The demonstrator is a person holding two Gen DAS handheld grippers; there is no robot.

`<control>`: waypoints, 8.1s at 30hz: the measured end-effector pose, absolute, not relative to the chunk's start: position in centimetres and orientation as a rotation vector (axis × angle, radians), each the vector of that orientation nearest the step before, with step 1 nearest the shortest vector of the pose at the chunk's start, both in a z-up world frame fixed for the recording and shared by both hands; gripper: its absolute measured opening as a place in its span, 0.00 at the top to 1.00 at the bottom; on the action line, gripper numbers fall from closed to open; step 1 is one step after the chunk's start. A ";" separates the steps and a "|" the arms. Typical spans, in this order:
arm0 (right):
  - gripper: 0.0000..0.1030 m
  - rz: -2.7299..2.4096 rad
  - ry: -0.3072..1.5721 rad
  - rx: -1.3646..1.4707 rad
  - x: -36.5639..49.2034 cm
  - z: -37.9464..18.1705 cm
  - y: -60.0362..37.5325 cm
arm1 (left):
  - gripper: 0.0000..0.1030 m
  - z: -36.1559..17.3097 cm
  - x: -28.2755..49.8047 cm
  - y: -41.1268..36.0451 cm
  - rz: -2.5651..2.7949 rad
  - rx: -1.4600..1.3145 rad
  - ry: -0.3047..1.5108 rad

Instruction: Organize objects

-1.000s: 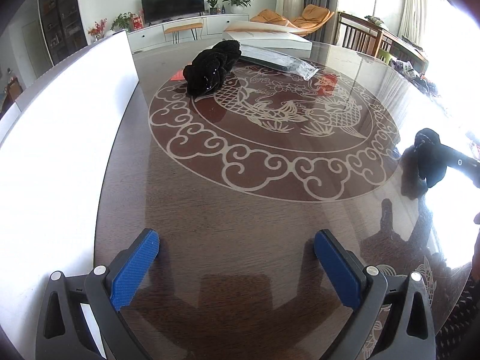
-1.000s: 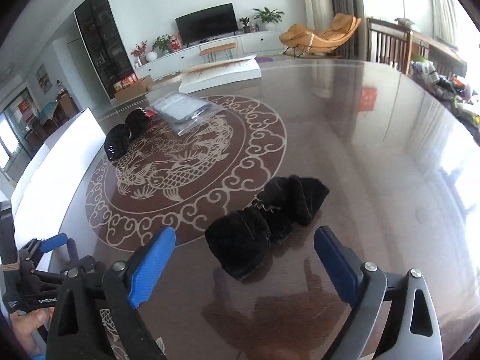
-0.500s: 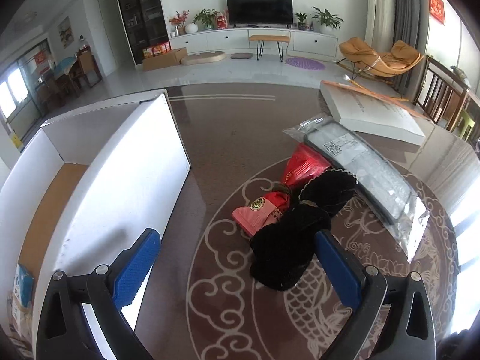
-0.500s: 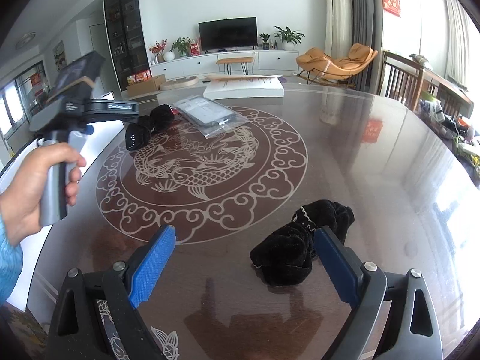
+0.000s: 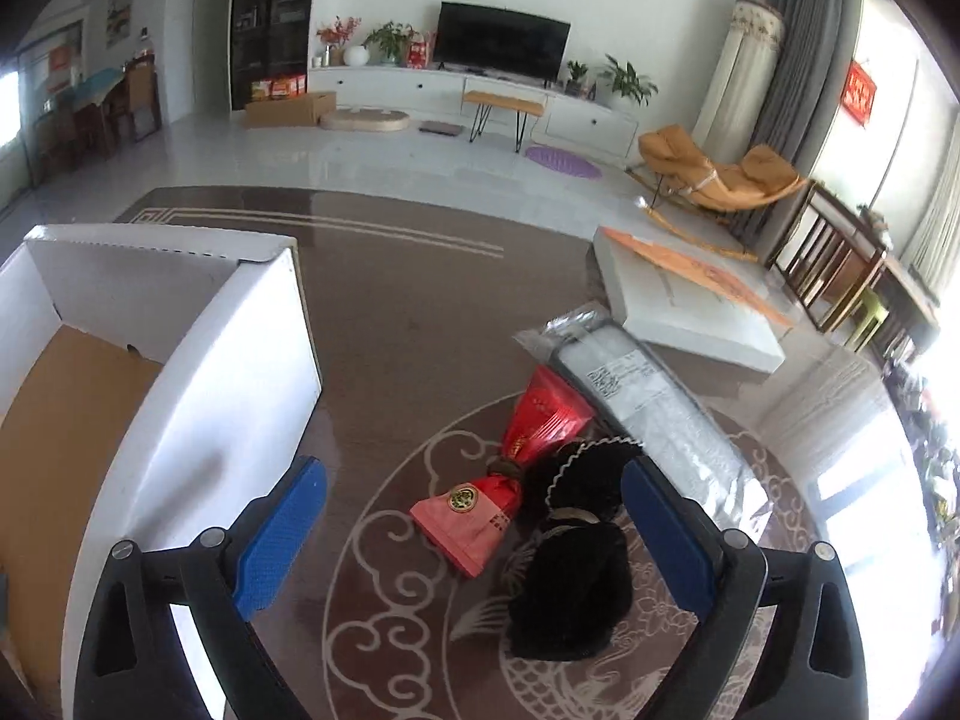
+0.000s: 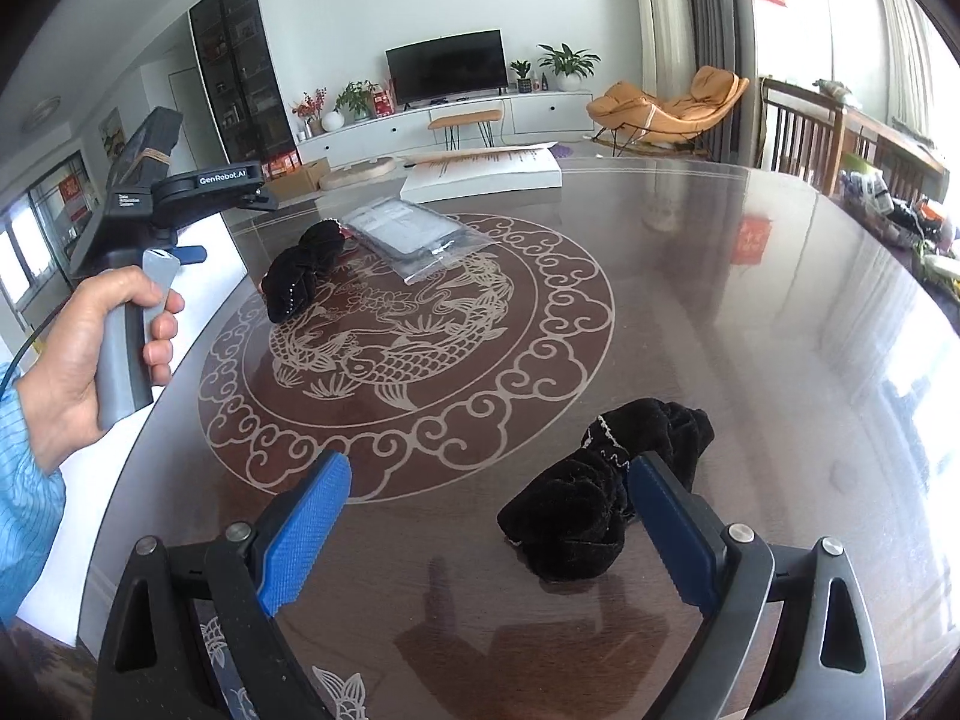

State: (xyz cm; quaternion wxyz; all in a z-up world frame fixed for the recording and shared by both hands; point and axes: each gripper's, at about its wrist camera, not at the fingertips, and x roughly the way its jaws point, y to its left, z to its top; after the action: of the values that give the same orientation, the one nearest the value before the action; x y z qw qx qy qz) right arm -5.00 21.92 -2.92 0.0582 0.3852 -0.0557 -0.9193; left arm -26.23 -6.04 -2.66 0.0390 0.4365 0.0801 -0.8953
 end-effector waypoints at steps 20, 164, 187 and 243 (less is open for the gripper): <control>0.09 -2.779 -0.280 1.160 -5.4 -2.9 23.1 | 0.04 -7.7 -32.6 -5.2 -2.669 1.564 -0.020; 0.00 -2.711 0.084 1.408 -7.1 -7.7 18.9 | 0.00 -8.5 -5.0 -4.5 -2.842 1.505 -0.064; 0.00 -2.712 0.084 1.408 -7.1 -7.7 18.9 | 0.00 -8.5 -5.0 -4.5 -2.842 1.505 -0.064; 0.01 -2.721 -0.346 1.417 -6.6 -4.3 25.4 | 0.00 -8.1 -5.0 -4.7 -2.856 1.704 -0.098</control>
State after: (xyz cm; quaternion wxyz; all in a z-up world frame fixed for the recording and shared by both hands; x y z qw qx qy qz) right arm -6.59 25.35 -4.35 0.0272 0.4589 -0.1121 -0.8810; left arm -5.02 -4.66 -8.05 -0.0929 0.5100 -0.0292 -0.8547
